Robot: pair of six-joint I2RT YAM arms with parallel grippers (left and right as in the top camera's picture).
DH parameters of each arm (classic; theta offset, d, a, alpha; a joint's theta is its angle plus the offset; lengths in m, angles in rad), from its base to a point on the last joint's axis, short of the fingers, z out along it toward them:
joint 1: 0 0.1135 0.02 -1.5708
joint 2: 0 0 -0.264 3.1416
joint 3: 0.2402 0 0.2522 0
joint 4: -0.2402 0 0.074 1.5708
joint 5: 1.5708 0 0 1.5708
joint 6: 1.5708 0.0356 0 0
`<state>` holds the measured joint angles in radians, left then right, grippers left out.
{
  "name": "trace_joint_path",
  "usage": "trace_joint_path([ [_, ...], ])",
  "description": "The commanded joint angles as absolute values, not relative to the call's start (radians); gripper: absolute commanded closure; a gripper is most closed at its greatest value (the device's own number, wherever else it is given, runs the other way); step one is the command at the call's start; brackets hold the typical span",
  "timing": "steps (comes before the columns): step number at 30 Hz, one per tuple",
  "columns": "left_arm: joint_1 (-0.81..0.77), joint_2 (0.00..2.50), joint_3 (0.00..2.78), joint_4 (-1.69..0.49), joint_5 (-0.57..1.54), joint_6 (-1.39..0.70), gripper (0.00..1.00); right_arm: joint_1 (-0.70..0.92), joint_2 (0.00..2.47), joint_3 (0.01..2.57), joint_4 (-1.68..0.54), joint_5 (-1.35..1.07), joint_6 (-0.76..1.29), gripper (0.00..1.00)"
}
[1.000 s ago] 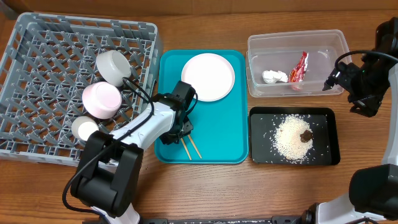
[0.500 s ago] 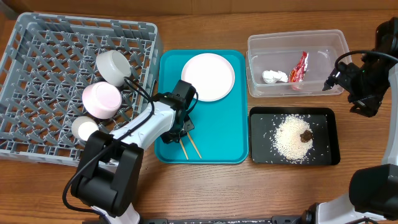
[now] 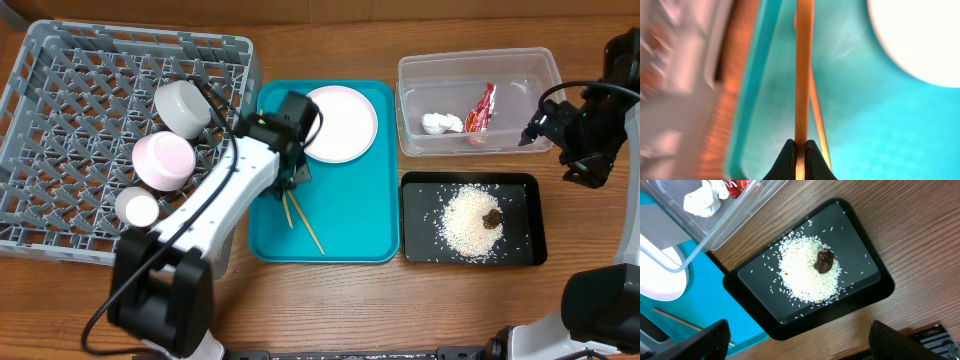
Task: Sort waste into correct bins and load items into the dishwasher
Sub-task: 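Carry the chopstick into the dish rack and release it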
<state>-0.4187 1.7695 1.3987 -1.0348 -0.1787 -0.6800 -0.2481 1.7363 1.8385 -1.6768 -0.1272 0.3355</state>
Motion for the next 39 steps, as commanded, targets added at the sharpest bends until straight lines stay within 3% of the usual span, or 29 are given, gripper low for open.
trace_joint_path([
  [1,-0.380,1.702,1.494,-1.061,-0.273,-0.397,0.96,-0.248,1.706,1.851,-1.674,-0.132,0.325,0.10],
  [7,-0.250,1.694,1.553,-1.119,-0.273,-0.133,0.96,-0.248,1.706,1.851,-1.674,-0.132,0.326,0.10],
  [17,-0.050,1.697,1.532,-1.078,-0.124,-0.037,0.96,-0.248,1.706,1.851,-1.674,-0.132,0.326,0.10],
  [27,-0.041,1.697,1.410,-0.983,-0.070,0.031,0.96,-0.248,1.706,1.851,-1.674,-0.132,0.326,0.10],
  [39,-0.041,1.697,1.393,-0.968,-0.081,0.031,0.83,-0.248,1.706,1.851,-1.675,-0.132,0.326,0.10],
])
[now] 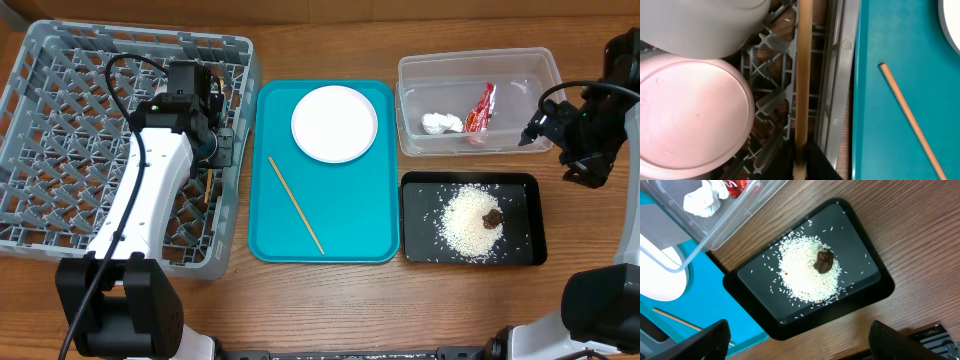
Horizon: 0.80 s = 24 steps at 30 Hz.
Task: Sort waste into correct bins and load items into the dishwasher
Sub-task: 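Carry the chopstick into the dish rack and release it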
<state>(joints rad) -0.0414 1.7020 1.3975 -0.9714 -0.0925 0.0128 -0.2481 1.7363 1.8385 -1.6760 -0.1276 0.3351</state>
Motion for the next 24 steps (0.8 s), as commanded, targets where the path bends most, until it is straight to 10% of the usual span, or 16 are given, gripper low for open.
trace_joint_path([
  [1,-0.041,1.697,1.393,-0.968,-0.081,0.031,0.80,-0.248,1.706,1.851,-1.675,-0.132,0.326,0.10],
  [12,-0.041,1.697,1.393,-0.968,-0.081,0.030,0.69,-0.248,1.706,1.851,-1.676,-0.132,0.326,0.10],
  [24,-0.041,1.697,1.344,-1.048,-0.088,-0.154,0.86,-0.248,1.706,1.851,-1.675,-0.132,0.326,0.10],
])
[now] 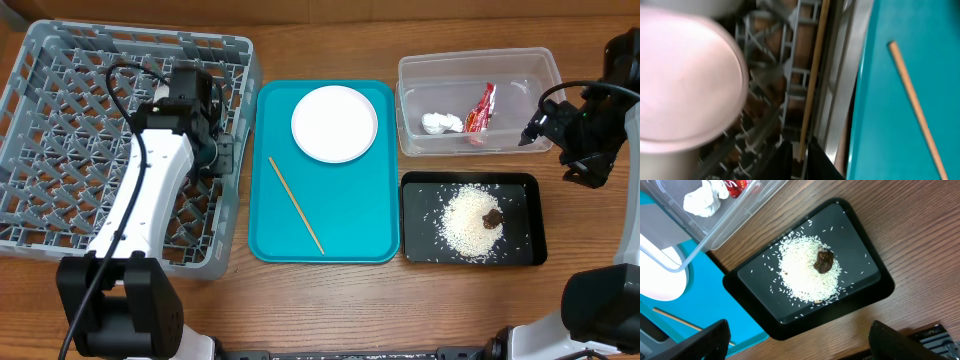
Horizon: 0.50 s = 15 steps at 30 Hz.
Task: Sort waste into correct bins and load items into the dishwasher
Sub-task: 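Carry the chopstick into the dish rack and release it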
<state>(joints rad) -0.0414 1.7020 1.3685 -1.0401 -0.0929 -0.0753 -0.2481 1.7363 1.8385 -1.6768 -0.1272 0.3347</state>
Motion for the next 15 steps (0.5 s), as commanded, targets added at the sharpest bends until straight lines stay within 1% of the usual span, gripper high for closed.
trace_joint_path([
  [1,-0.041,1.697,1.336,-1.051,-0.088,-0.167,0.85,-0.248,1.706,1.851,-1.677,-0.132,0.326,0.10],
  [9,-0.042,1.697,1.269,-1.035,-0.070,-0.213,0.86,-0.248,1.706,1.851,-1.691,-0.132,0.326,0.10],
  [15,-0.041,1.697,1.267,-1.014,0.071,-0.215,0.88,-0.248,1.706,1.851,-1.693,-0.133,0.326,0.10],
])
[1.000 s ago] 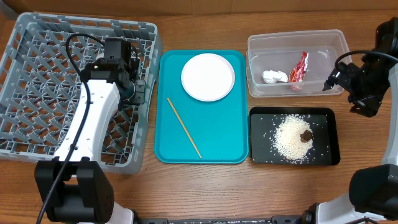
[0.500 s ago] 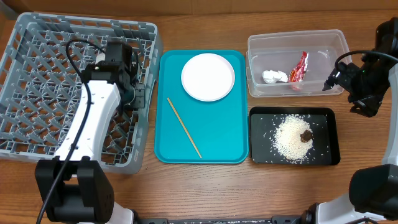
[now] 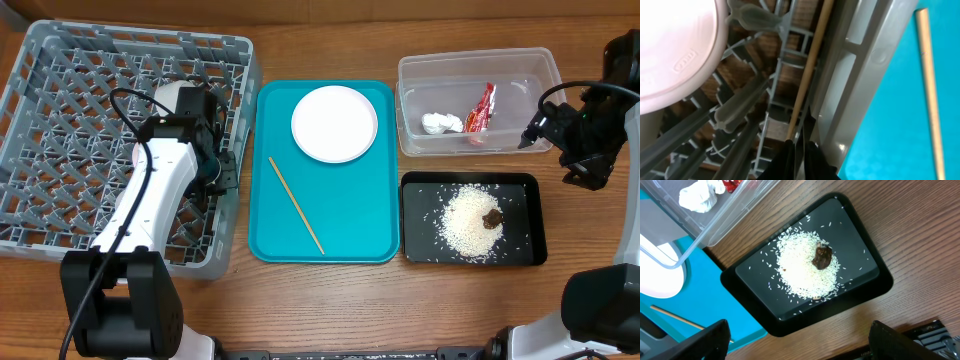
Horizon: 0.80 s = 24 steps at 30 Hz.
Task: Sort waste into correct bins and load items into the dishwasher
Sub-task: 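Carry the chopstick into the dish rack and release it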
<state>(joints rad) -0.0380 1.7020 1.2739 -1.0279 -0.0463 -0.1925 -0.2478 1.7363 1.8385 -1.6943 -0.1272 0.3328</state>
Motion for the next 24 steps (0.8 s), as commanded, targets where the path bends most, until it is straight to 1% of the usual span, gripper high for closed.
trace_joint_path([
  [1,-0.041,1.697,1.267,-1.007,0.097,-0.215,0.88,-0.248,1.706,1.852,-1.694,-0.133,0.326,0.10],
  [4,-0.041,1.697,1.267,-0.992,0.128,-0.215,0.88,-0.248,1.706,1.851,-1.694,-0.132,0.326,0.10],
  [10,-0.041,1.697,1.267,-0.985,0.122,-0.213,0.85,-0.248,1.706,1.851,-1.694,-0.132,0.326,0.10],
  [12,-0.041,1.697,1.267,-0.986,0.121,-0.213,0.86,-0.248,1.706,1.851,-1.694,-0.132,0.326,0.10],
  [15,-0.041,1.697,1.268,-0.987,0.121,-0.213,0.92,-0.248,1.706,1.852,-1.694,-0.132,0.326,0.10],
  [16,-0.041,1.697,1.269,-0.987,0.121,-0.214,0.92,-0.248,1.706,1.851,-1.694,-0.132,0.326,0.10],
  [17,-0.041,1.696,1.272,-0.987,0.120,-0.214,0.92,-0.248,1.706,1.851,-1.694,-0.132,0.326,0.10],
  [21,-0.041,1.687,1.312,-1.011,0.118,-0.214,0.79,-0.248,1.706,1.851,-1.694,-0.132,0.326,0.09],
  [24,-0.042,1.679,1.378,-1.058,0.058,-0.215,0.76,-0.248,1.706,1.851,-1.694,-0.132,0.326,0.09],
])
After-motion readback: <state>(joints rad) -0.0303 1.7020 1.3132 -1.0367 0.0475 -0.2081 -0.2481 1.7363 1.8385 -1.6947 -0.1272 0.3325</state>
